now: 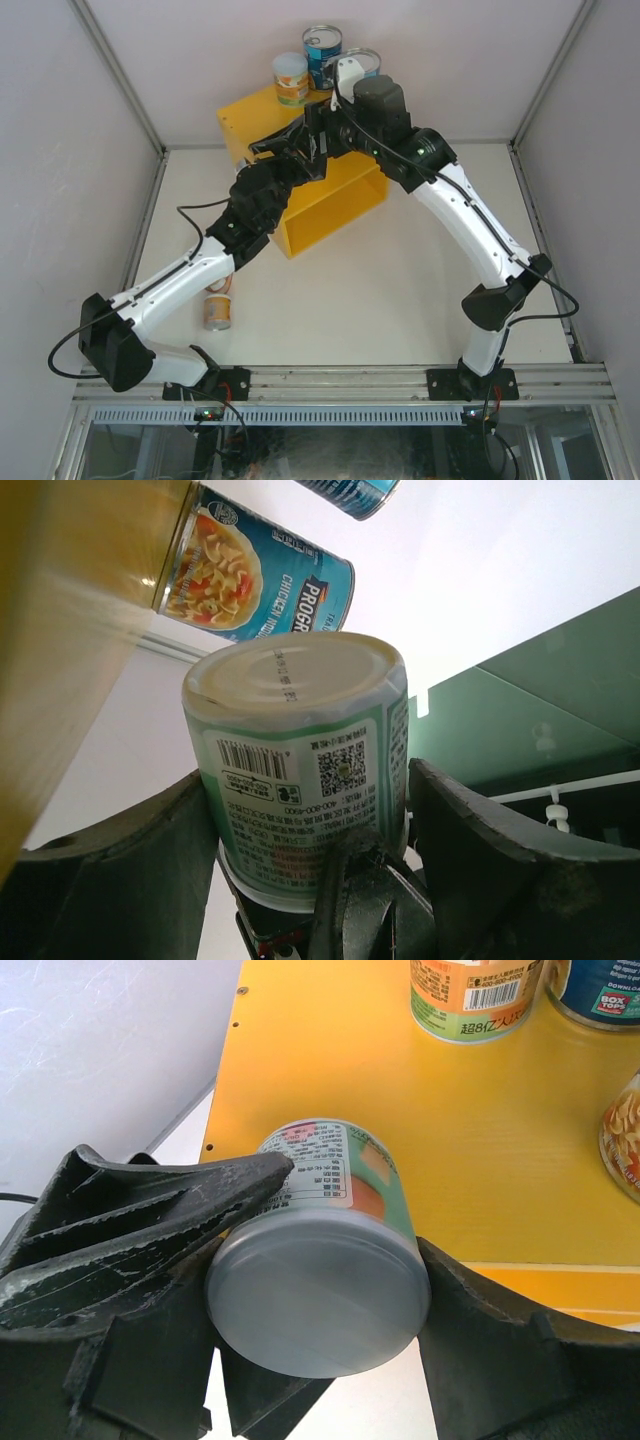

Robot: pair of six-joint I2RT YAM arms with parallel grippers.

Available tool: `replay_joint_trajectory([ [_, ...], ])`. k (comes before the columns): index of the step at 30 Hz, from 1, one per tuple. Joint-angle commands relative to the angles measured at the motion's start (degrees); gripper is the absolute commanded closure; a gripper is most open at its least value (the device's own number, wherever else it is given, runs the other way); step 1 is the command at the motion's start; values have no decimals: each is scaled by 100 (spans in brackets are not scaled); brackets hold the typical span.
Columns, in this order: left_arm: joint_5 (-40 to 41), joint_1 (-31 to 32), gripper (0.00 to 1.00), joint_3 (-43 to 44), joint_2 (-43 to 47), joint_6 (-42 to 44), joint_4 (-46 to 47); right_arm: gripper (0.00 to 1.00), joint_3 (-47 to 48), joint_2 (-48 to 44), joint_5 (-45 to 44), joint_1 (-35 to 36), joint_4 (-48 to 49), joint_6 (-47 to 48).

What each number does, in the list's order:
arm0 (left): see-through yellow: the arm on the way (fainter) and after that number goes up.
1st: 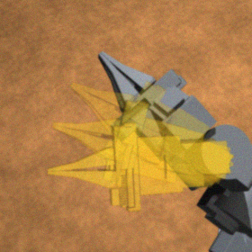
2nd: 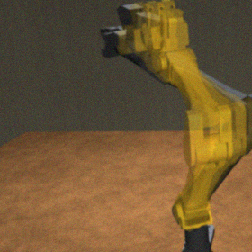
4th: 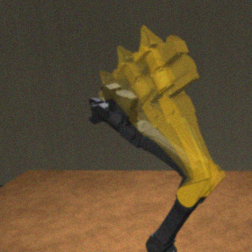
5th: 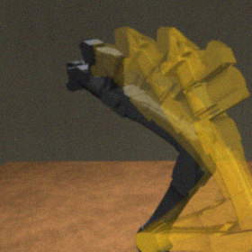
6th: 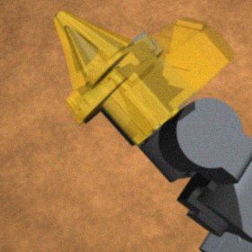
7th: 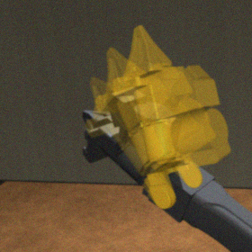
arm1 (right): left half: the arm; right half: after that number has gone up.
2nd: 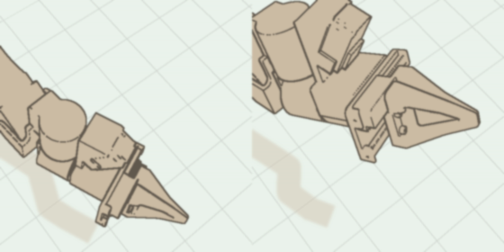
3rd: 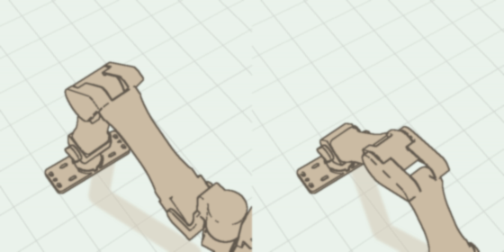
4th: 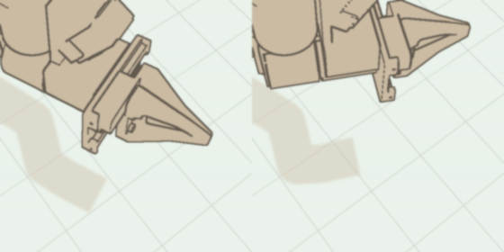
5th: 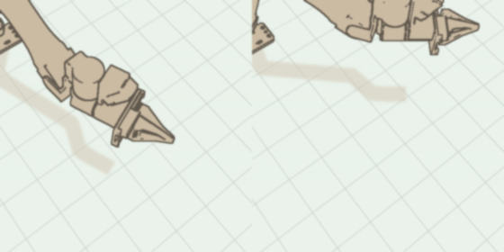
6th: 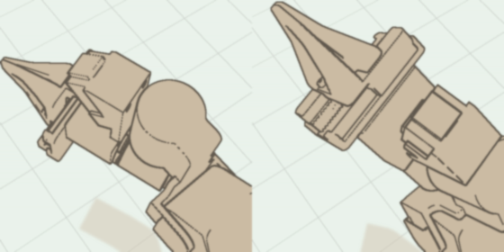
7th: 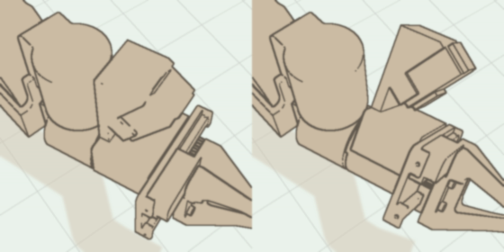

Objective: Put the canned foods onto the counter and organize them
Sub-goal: Place the canned food on the counter.

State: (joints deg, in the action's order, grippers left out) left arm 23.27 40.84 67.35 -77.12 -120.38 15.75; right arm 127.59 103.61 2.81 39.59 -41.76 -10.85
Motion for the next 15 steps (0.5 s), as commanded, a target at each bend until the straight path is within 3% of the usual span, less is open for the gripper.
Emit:
replay_joint_trajectory([
  [1,-848,205,24,46,341,-681,1181,77,179,294,-286,-104,152,-270],
  [5,-885,172,12,59,334,-640,1169,77,318,370,-260,-164,114,-273],
  [15,-942,127,11,-95,446,-537,1005,77,687,540,-280,-284,14,-286],
])
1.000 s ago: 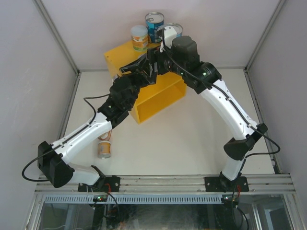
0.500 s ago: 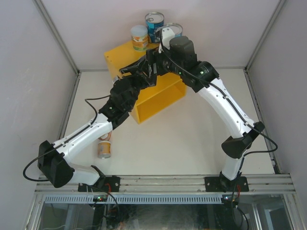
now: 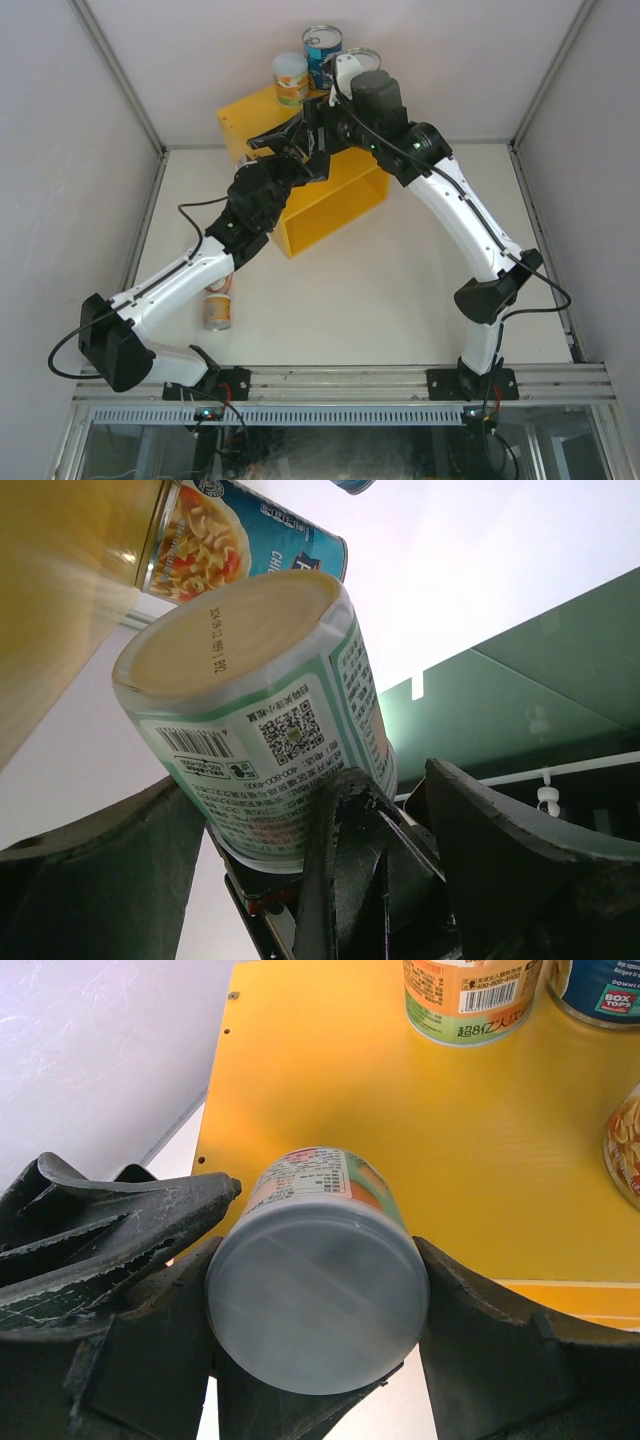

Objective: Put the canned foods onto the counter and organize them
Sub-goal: Place the canned food on the counter.

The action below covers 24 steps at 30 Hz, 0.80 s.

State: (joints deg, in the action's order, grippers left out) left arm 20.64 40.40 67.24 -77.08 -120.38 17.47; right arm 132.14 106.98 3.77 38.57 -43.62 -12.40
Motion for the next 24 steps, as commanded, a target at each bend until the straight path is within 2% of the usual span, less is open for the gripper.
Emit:
replay_joint_trajectory([
  [1,-685,170,11,-107,458,-539,822,77,286,232,-392,-189,177,-131],
  [24,-972,82,10,-714,923,-405,696,77,966,654,-601,-349,295,-235],
])
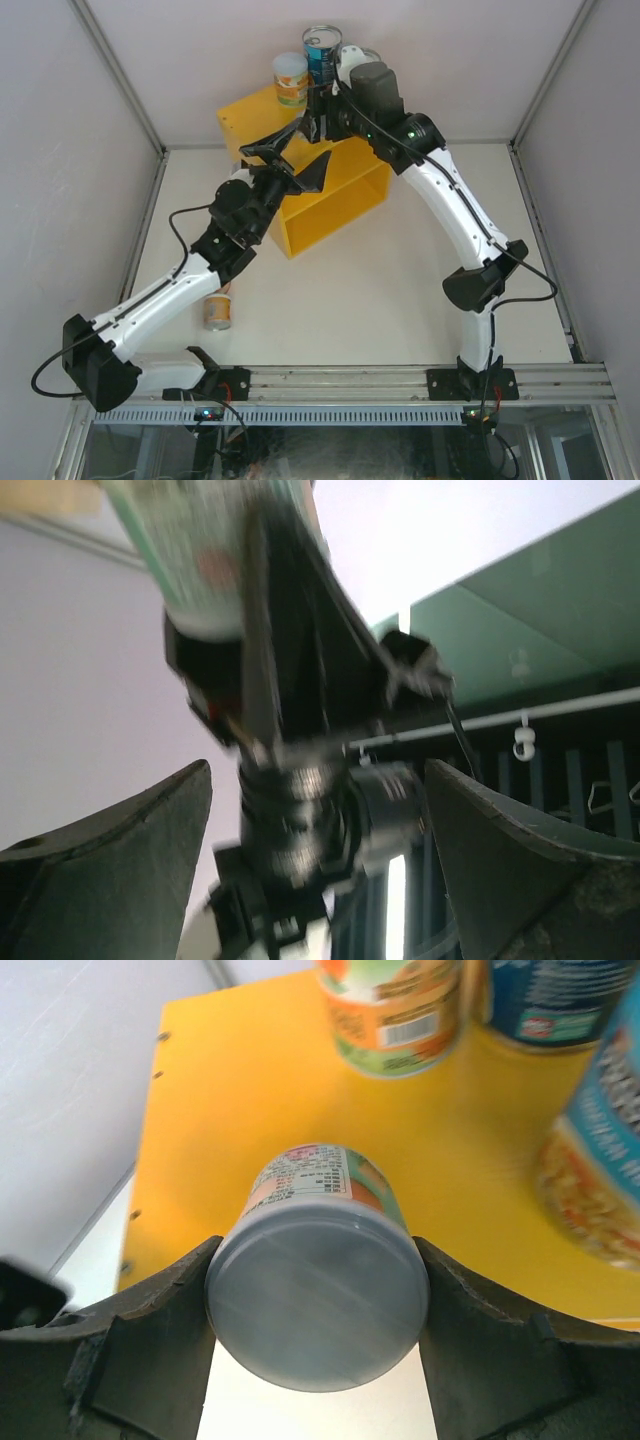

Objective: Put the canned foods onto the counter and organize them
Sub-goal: Place the canned food on the counter.

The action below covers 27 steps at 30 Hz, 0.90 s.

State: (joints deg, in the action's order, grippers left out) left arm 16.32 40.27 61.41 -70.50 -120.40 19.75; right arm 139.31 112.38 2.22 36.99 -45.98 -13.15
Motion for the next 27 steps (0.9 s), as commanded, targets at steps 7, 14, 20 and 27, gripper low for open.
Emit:
replay_joint_trajectory([
  [7,-636,95,10,-230,293,-393,468,77,637,326,-498,-245,382,-81],
  [14,-669,60,10,-493,452,-305,357,77,721,227,-576,-243,384,46],
  [20,-715,-114,10,-639,558,-149,183,77,764,21,-605,-245,359,170],
  [27,-748,-211,10,-736,592,-69,168,77,778,-190,-622,-212,286,196],
])
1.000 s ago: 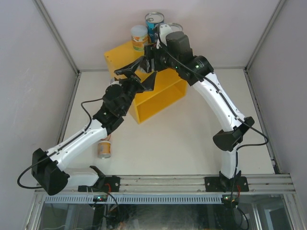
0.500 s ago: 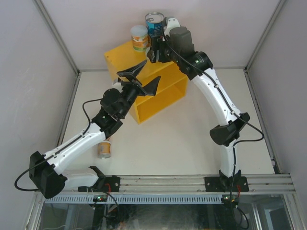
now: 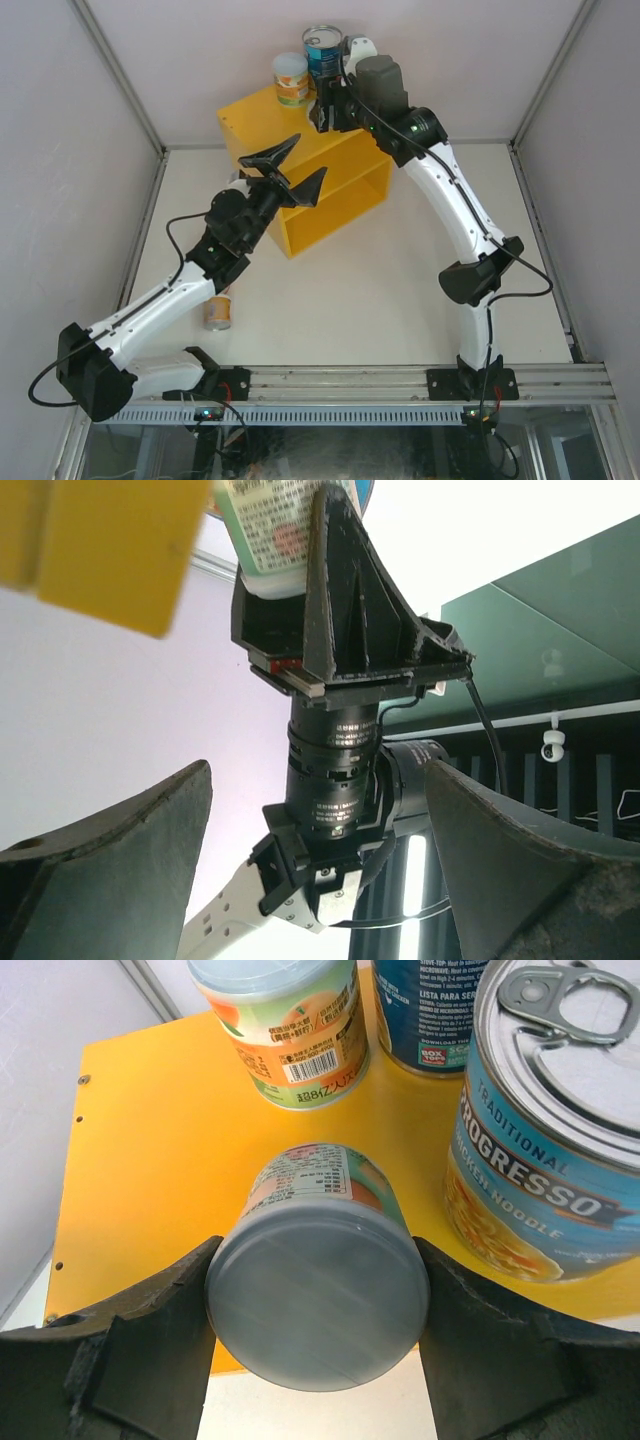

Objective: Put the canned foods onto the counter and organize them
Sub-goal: Place the canned food on the counter.

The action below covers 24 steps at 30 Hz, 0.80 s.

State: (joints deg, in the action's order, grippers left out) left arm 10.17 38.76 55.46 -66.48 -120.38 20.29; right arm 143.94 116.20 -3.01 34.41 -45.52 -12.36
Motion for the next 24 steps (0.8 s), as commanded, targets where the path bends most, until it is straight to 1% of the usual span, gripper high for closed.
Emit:
replay_joint_trajectory([
  [1,-130,-87,10,-148,201,-34,131,77,323,-593,-140,60,251,134],
  [7,-132,-183,10,-125,243,186,52,77,356,-717,-160,73,129,156],
  [15,-65,-251,10,-134,375,405,-113,78,281,-882,-176,122,280,136],
  [24,-3,-264,11,-228,513,428,-177,78,249,-963,-209,213,294,146],
])
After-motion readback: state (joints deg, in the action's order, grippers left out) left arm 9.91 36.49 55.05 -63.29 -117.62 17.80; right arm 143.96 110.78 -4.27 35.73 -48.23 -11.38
